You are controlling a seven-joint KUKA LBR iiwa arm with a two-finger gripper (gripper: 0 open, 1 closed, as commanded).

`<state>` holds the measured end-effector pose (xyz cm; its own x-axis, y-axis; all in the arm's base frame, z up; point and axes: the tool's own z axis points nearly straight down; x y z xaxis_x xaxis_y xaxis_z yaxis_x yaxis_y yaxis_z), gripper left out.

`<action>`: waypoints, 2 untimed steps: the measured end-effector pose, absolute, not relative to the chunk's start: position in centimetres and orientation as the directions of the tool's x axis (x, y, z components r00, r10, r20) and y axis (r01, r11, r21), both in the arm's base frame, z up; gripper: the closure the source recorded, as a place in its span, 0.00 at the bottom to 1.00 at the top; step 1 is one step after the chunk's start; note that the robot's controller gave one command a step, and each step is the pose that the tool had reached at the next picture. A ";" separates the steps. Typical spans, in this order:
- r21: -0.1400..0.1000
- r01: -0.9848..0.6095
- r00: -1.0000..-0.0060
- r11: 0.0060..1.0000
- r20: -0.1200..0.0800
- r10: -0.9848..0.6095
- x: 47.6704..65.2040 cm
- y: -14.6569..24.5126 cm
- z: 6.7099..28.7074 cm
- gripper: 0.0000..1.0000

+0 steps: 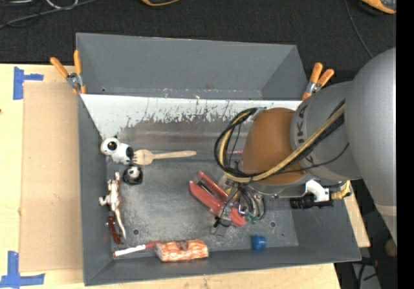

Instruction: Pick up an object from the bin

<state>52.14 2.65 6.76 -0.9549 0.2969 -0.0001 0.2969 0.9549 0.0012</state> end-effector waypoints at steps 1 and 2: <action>0.000 0.494 -0.869 0.869 0.004 0.494 52.7 2.1 7.0 1.00; 0.000 0.494 -0.870 0.870 0.004 0.494 52.7 2.1 7.0 1.00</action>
Offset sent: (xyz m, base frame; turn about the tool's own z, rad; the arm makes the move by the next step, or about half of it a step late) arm 0.0000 0.0000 0.0000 0.0000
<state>52.70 2.07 7.05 -0.8695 0.4939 0.0042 0.4939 0.8695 -0.0004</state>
